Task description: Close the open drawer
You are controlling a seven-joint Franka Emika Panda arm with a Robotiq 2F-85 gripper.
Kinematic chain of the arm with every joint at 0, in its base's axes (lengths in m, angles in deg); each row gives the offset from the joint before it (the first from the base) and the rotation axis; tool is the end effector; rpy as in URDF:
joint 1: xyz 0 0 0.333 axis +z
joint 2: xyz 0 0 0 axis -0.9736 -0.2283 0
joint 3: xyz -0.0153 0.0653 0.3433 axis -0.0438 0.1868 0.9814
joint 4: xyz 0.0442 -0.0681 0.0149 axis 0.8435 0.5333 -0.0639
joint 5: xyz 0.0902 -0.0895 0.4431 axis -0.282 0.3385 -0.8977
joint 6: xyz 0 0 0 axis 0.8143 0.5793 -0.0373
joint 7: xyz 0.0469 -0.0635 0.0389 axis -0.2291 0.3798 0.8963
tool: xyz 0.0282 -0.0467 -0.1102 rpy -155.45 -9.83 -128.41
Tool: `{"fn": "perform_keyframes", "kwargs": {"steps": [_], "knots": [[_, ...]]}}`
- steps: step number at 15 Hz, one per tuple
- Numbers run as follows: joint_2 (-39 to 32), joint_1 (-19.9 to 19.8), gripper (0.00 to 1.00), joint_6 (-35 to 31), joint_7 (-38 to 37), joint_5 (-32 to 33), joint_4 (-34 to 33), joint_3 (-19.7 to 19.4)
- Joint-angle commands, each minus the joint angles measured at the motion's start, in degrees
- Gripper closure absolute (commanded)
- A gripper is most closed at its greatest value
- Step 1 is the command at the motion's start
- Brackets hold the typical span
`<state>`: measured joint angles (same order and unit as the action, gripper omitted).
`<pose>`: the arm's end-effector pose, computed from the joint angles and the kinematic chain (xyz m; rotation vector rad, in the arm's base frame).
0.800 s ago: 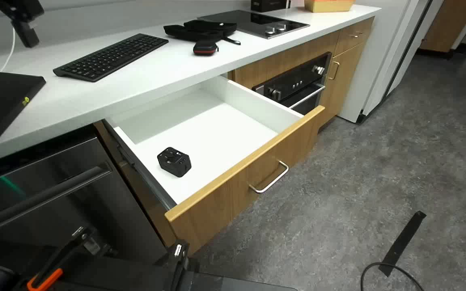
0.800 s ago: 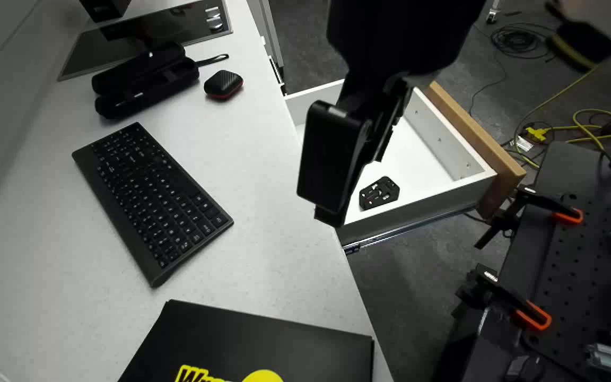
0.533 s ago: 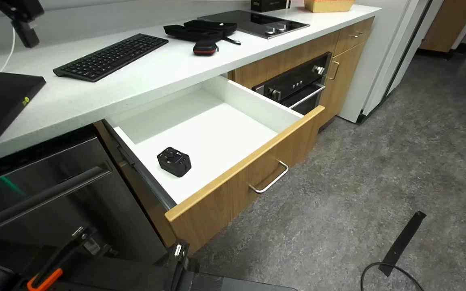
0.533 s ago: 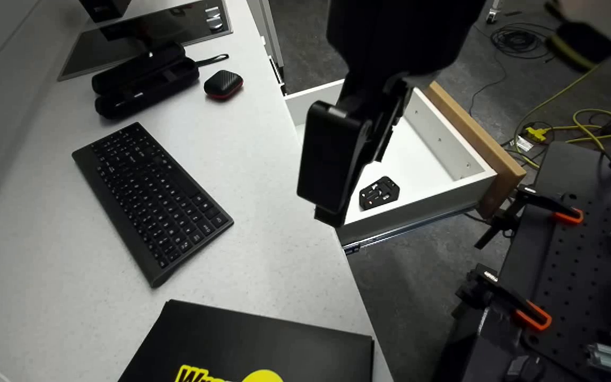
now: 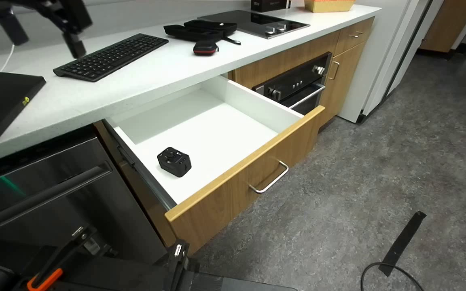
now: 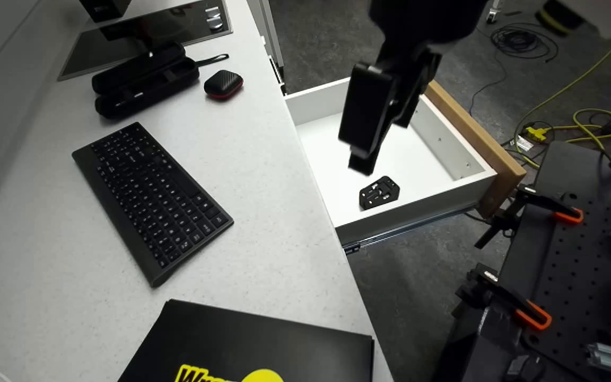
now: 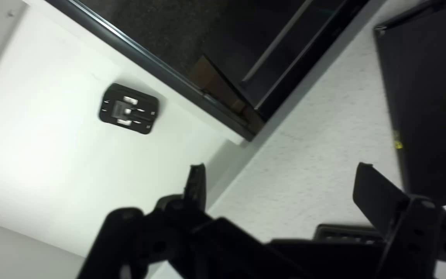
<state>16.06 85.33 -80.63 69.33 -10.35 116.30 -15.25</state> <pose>0.4230 0.1007 0.3750 -2.9679 -0.0190 -0.1619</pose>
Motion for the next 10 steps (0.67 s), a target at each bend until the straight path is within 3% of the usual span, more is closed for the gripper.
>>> {"fn": "perform_keyframes", "kwargs": {"steps": [1, 6, 7, 10], "knots": [[2.66, -7.98, 0.00, -1.51, 2.11, 4.53, 4.22, -5.95], [-4.21, -19.68, 0.00, -2.16, 3.72, 9.62, 1.87, -15.25], [-1.43, -17.45, 0.00, -0.84, 3.25, 8.16, 3.13, -13.37], [-2.28, -18.41, 0.00, -0.85, 4.43, 8.30, 3.03, -14.32]]}}
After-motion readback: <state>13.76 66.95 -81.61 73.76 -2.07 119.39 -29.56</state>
